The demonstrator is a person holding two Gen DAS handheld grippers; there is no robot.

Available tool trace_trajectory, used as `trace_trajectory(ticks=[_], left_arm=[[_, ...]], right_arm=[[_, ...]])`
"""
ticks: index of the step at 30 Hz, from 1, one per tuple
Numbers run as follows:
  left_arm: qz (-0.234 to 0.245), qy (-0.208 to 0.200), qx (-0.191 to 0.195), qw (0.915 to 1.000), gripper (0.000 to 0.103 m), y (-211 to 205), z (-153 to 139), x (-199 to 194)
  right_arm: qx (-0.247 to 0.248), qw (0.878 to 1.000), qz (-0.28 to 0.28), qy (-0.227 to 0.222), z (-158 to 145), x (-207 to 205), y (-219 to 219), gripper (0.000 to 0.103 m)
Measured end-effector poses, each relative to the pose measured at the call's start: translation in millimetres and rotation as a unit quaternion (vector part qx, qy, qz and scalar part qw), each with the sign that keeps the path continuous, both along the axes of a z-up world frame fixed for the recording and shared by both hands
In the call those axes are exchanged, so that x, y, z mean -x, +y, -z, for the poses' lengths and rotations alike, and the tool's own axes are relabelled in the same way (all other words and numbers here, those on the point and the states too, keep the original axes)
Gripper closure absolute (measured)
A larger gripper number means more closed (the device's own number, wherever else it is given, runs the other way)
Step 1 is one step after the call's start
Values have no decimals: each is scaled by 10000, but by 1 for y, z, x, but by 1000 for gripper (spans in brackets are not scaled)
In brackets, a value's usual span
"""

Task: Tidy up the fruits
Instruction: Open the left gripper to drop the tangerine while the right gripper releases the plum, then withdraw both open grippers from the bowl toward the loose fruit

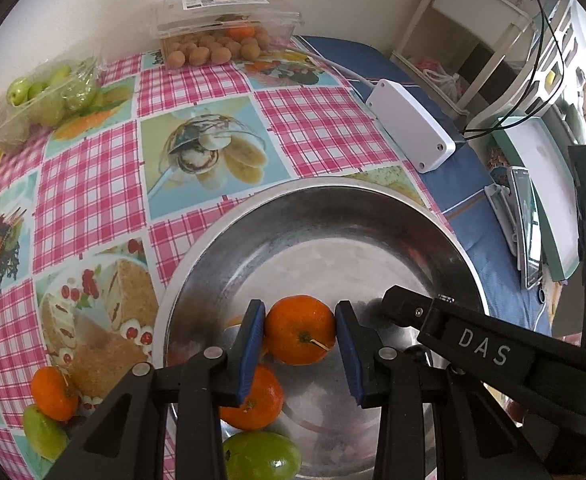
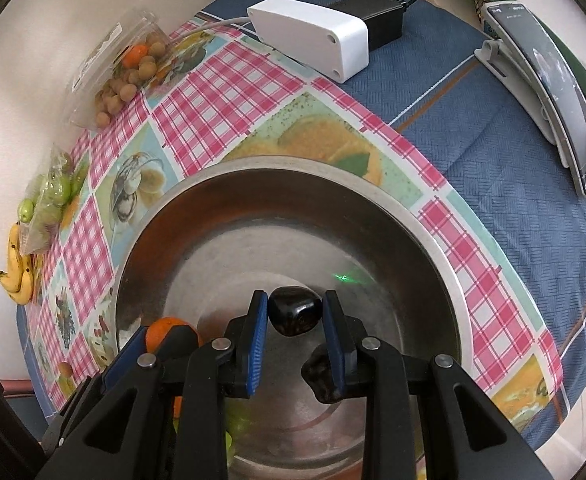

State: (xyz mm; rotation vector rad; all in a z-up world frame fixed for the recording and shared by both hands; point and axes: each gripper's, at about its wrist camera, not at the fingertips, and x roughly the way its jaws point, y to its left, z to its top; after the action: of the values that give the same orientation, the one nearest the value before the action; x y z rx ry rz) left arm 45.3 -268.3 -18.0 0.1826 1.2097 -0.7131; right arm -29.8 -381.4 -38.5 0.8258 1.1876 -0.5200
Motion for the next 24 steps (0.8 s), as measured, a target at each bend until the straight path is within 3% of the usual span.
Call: trace_trajectory(ticks=[7,13,15,24], left_arm=[[39,19,17,10000,63,-1,-4,2],[31,-34,132,9999,62,2,-17,3],[12,-61,152,9999,58,4,-22,3],[-515,27,97,9986,57,28,-30,-12]], right_arm=[[128,9999,-43,-54,-9,-1,0,73],[322,9992,-82,-223,-27,0,1,67],[388,9988,-67,-295,-34,2,1,67],[571,9975,-45,-405,-47,7,1,67]])
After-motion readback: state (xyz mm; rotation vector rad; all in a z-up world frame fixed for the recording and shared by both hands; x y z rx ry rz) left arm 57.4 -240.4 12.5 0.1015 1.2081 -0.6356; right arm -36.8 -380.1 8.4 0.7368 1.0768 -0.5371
